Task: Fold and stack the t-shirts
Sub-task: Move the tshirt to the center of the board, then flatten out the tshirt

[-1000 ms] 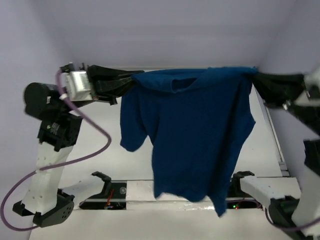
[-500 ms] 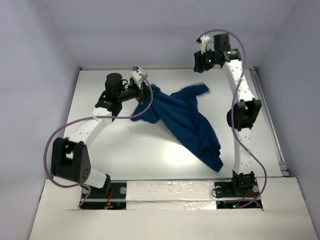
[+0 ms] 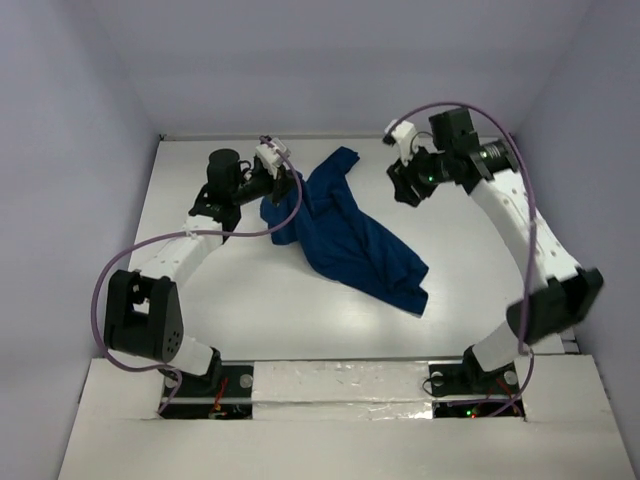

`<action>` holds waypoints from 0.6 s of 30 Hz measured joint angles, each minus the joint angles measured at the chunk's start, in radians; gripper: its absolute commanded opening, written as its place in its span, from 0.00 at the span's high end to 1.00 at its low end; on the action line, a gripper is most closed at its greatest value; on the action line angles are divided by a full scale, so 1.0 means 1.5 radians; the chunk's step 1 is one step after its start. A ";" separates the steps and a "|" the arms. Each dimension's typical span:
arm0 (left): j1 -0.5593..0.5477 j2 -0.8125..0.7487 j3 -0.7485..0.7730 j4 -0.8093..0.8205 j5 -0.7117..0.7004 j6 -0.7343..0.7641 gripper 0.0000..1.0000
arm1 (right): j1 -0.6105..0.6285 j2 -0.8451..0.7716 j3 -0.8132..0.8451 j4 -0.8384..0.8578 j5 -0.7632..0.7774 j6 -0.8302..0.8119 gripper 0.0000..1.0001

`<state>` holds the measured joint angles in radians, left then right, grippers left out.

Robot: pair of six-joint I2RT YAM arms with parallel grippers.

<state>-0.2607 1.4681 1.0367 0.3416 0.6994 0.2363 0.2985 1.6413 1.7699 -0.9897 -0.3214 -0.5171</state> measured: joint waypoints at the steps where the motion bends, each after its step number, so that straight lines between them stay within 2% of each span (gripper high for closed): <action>1: 0.000 -0.002 -0.008 0.000 -0.001 0.002 1.00 | 0.025 -0.046 -0.028 -0.007 -0.001 -0.011 0.46; 4: 0.000 -0.012 -0.032 -0.002 -0.003 0.006 1.00 | 0.079 -0.125 -0.098 -0.025 -0.005 -0.035 0.46; 7: 0.000 -0.030 -0.046 -0.014 -0.006 0.015 1.00 | 0.087 -0.148 -0.189 -0.034 0.026 -0.044 0.45; 12: 0.000 -0.078 -0.075 -0.021 -0.018 0.030 1.00 | 0.086 -0.101 -0.311 -0.045 0.099 -0.037 0.42; 13: 0.000 -0.086 -0.081 -0.022 -0.019 0.032 1.00 | 0.086 -0.091 -0.320 -0.046 0.106 -0.034 0.34; 18: 0.000 -0.101 -0.101 -0.026 -0.028 0.039 1.00 | 0.104 -0.055 -0.335 -0.048 0.115 -0.024 0.32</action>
<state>-0.2611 1.3159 0.8848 0.3027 0.6571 0.2955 0.4541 1.5589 1.2671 -1.0618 -0.1486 -0.5529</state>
